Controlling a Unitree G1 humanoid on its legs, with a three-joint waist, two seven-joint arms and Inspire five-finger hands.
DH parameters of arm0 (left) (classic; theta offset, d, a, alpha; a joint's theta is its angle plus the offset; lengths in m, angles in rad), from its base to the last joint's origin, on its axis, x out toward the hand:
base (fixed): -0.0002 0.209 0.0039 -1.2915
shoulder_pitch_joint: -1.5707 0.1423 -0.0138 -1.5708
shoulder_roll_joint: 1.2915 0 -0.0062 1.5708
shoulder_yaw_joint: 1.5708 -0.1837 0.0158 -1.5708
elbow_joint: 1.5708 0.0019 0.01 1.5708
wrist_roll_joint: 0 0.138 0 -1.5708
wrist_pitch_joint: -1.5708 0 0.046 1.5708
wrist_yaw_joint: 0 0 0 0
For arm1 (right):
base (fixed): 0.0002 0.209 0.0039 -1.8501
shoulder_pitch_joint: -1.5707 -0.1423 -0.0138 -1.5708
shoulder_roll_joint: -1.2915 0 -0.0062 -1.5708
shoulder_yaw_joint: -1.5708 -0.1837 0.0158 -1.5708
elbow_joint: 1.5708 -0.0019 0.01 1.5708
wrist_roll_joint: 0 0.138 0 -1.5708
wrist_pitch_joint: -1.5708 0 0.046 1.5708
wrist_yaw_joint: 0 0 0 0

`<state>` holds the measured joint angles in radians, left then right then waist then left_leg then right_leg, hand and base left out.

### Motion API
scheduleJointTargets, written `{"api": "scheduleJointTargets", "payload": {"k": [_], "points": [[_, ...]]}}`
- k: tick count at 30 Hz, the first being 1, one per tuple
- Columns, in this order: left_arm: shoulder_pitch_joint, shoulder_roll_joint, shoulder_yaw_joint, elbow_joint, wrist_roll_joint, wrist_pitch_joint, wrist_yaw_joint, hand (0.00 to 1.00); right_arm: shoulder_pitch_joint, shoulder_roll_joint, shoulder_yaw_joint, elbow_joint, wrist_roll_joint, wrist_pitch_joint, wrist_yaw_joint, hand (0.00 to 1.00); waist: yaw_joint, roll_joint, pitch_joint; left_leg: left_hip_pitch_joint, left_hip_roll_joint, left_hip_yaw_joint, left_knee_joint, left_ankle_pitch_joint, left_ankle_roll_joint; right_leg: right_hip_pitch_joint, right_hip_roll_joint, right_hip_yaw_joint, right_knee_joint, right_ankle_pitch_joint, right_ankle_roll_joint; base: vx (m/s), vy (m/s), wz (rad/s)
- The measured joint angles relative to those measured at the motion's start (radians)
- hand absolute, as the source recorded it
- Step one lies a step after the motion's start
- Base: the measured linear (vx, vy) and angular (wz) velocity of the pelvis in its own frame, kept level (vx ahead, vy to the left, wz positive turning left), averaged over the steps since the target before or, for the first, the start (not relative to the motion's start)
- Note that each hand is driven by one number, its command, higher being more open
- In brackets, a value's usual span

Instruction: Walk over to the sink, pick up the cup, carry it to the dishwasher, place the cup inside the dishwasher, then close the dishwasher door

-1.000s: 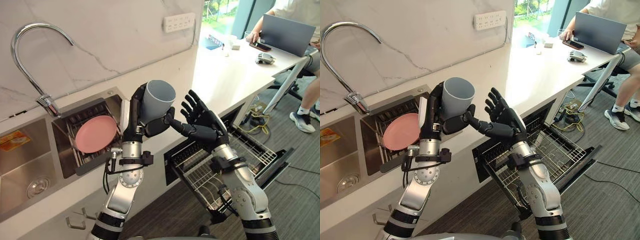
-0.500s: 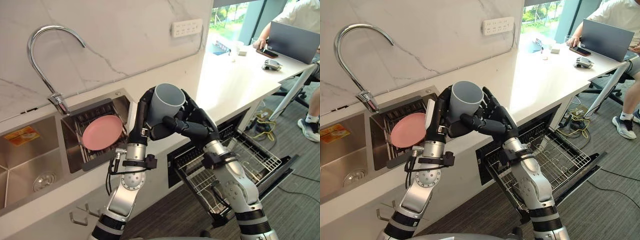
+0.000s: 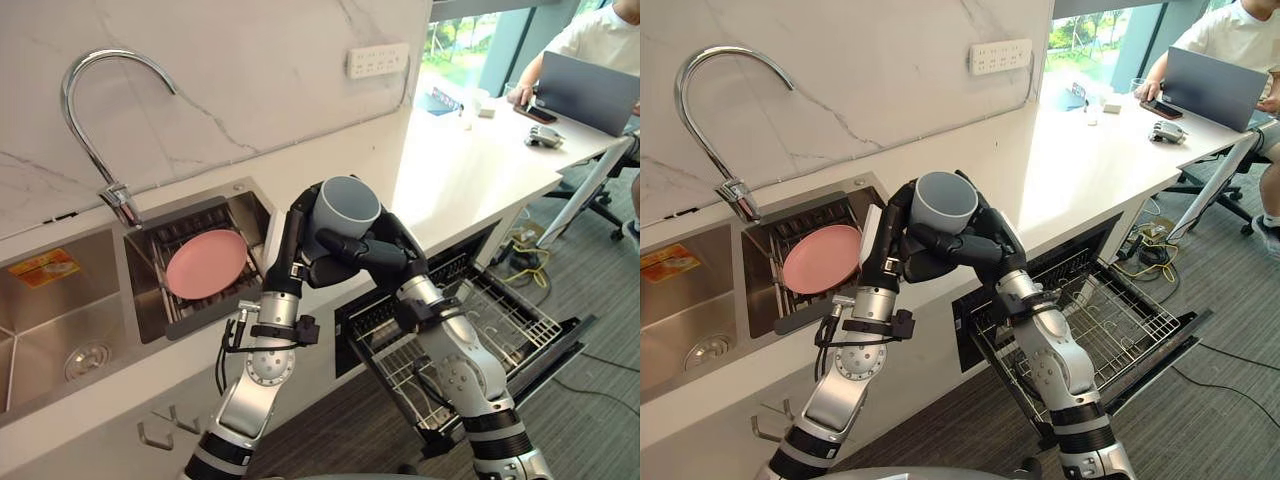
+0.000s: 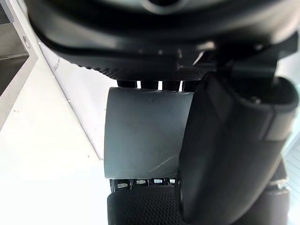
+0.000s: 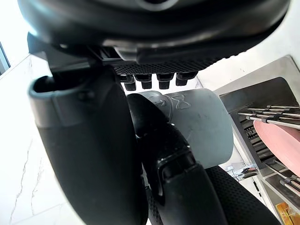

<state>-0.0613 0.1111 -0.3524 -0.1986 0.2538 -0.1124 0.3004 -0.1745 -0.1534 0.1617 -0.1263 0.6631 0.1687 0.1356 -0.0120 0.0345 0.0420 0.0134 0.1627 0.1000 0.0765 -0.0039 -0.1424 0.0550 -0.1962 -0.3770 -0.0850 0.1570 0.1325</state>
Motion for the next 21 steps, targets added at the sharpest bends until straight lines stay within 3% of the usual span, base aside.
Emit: {"api": "scheduleJointTargets", "payload": {"k": [16, 17, 21], "points": [[-0.001, 0.004, 0.003, 0.0, -0.039, 0.0, -0.021, 0.0, -0.061, -0.004, 0.026, 0.007, 0.024, 0.029, -0.045, 1.0, 0.024, 0.0, -0.013, -0.002, 0.0, -0.006, -0.005, 0.008, -0.001, 0.0, 0.0, -0.008, -0.001, 0.001, -0.002, 0.0, 0.0, 0.0], [-0.001, 0.006, 0.003, 0.0, -0.039, 0.0, -0.021, 0.0, -0.062, -0.004, 0.027, 0.008, 0.026, 0.031, -0.045, 0.0, 0.024, 0.0, -0.015, -0.002, 0.0, -0.006, -0.005, 0.008, -0.001, 0.0, 0.0, -0.008, -0.001, 0.001, -0.002, 0.0, 0.0, 0.0], [-0.001, 0.01, 0.005, 0.009, -0.039, 0.0, -0.016, 0.0, -0.067, -0.008, 0.031, 0.024, 0.033, 0.04, -0.051, 0.0, 0.024, 0.0, -0.022, -0.002, 0.001, -0.006, -0.006, 0.009, -0.001, -0.001, 0.001, -0.008, -0.004, 0.001, -0.002, 0.0, 0.0, 0.0]]}}
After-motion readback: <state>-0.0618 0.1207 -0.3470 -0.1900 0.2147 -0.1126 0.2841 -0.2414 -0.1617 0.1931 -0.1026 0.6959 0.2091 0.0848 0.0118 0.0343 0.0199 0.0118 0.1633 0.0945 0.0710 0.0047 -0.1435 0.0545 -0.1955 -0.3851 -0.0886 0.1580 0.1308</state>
